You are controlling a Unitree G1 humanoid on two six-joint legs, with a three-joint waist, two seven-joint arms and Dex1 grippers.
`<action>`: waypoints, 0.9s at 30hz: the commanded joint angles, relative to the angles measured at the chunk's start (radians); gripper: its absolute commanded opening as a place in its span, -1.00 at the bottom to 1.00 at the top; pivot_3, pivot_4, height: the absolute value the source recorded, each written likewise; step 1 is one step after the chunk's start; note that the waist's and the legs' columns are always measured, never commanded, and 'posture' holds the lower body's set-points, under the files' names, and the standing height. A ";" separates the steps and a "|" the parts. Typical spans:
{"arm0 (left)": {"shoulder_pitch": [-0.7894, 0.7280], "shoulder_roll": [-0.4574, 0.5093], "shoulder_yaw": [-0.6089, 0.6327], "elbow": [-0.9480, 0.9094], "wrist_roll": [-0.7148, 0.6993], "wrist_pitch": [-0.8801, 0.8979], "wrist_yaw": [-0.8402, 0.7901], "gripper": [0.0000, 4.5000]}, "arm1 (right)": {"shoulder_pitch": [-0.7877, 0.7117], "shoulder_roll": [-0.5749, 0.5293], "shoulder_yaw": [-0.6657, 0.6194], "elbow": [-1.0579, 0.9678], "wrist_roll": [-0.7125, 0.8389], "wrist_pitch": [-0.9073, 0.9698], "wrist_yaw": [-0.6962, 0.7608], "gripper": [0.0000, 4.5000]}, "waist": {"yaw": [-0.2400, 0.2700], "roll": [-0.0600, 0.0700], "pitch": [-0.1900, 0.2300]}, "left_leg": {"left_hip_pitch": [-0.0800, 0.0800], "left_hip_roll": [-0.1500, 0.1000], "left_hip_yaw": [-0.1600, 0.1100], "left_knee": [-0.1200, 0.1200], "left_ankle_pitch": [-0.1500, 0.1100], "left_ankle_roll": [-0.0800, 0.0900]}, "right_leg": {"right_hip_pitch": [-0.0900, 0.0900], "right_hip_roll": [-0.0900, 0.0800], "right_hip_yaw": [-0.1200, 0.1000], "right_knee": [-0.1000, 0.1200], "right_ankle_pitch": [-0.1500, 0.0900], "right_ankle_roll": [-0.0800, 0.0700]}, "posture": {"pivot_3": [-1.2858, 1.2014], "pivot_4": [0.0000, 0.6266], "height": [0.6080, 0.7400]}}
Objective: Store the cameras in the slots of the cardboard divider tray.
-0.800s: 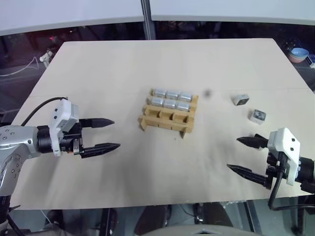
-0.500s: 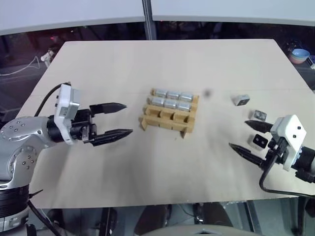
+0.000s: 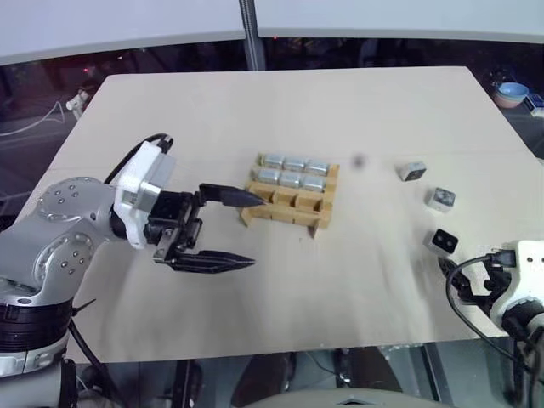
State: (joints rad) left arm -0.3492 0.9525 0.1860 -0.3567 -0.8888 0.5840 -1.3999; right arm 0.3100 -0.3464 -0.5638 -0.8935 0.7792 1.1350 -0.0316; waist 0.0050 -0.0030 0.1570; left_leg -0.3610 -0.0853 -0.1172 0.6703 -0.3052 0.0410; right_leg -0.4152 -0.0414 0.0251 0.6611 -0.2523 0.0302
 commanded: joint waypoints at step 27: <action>0.003 0.016 0.043 -0.035 -0.009 0.001 0.030 0.99 | -0.373 0.300 0.284 0.074 -0.383 0.159 -0.357 0.88 | -0.020 0.001 0.000 | -0.001 0.000 0.001 -0.001 0.000 -0.001 | -0.005 0.001 0.003 0.001 0.000 0.000 | 0.03 -0.52 1.00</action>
State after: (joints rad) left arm -0.3465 0.9515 0.1901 -0.3630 -0.8858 0.5855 -1.3726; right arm -0.0564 -0.0360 -0.2747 -0.8044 0.4129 1.2874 -0.3978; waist -0.0150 -0.0017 0.1574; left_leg -0.3624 -0.0857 -0.1156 0.6695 -0.3047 0.0404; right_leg -0.4198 -0.0401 0.0277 0.6623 -0.2522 0.0301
